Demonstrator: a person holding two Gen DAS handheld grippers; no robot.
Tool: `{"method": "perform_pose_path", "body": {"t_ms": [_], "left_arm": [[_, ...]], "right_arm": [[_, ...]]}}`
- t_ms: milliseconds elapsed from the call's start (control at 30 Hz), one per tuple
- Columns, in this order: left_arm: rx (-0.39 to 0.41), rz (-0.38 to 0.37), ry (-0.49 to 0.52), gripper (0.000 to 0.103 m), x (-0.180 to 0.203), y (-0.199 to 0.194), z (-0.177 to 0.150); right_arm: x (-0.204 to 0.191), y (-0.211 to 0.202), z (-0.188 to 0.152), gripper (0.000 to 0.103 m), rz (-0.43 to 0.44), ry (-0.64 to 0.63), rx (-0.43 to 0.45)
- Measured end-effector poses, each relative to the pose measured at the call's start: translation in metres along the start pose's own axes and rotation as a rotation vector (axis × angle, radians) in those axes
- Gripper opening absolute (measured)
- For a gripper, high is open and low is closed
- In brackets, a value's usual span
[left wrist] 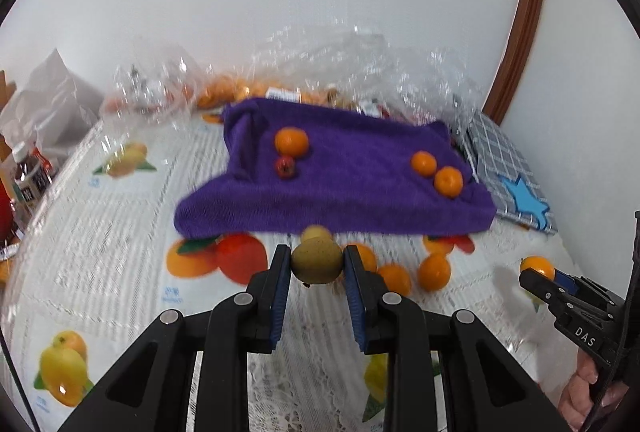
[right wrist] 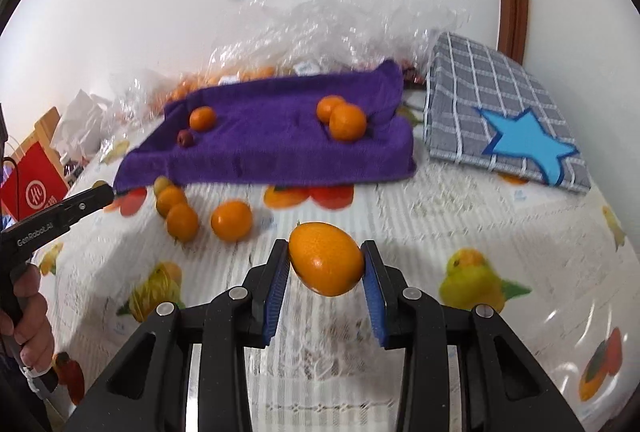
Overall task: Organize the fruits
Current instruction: 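Carry both held fruits over the purple towel and lower them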
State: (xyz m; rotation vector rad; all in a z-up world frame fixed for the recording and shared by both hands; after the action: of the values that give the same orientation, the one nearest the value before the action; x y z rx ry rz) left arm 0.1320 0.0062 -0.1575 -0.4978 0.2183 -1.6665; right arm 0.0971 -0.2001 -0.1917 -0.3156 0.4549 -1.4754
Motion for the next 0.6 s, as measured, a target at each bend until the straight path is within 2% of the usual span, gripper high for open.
{"method": "perform_pose_path", "body": {"t_ms": [467,600], "left_arm": [[0.081,0.015,-0.024,0.025,-0.009,0.008,0.051],[0.076,0.024,-0.075,0.025,-0.018,0.021,0.061]], "right_arm": [[0.006,0.014,0.068,0.036,-0.021,-0.007,0.085],[0.008,0.024,0.083,0.036,-0.022,-0.017,0.101]]}}
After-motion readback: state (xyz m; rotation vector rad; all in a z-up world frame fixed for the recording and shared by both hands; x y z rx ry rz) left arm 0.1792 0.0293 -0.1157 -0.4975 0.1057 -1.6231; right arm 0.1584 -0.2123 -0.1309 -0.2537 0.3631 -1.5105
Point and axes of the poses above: each gripper's, at about its wrist camera, not at the fingertips, and y roughly the way its jaws point, x to its right, z to its top, the point moved 7 cm from there along y, roughly the way its jaws point, and after that the axes turned 15 degrees about x, right-handed, at the moved point
